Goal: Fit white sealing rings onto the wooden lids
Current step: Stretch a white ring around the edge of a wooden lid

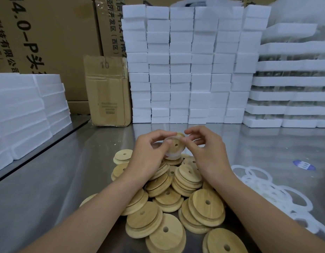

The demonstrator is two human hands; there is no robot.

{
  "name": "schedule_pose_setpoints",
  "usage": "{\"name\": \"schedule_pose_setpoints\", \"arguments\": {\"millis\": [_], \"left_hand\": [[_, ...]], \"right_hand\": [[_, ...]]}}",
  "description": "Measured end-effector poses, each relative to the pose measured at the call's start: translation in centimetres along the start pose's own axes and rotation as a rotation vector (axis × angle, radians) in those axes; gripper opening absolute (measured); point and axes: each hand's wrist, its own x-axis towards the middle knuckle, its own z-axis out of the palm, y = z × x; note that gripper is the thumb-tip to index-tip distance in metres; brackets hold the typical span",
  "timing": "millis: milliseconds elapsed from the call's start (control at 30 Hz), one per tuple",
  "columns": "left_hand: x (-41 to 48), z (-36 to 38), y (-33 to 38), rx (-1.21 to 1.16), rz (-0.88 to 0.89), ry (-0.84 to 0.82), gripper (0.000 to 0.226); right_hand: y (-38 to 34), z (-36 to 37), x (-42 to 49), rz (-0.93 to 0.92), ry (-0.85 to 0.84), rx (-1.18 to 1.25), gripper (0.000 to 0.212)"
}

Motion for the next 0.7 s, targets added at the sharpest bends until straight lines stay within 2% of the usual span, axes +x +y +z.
{"name": "schedule_pose_setpoints", "arguments": {"millis": [200, 500, 700], "left_hand": [[0.01, -0.02, -0.08, 0.007, 0.059, -0.027, 0.027], [0.0, -0.08, -0.03, -0.04, 0.082, -0.017, 0.028], [-0.06, -0.16, -0.02, -0.075, 0.062, 0.001, 0.023]], "right_hand": [[-0.09, 0.1, -0.32, 0.018, -0.09, -0.028, 0.027], [0.13, 0.19, -0.33, -0.025, -0.029, -0.052, 0.022], [0.28, 0.15, -0.29, -0.011, -0.026, -0.047, 0.009]]}}
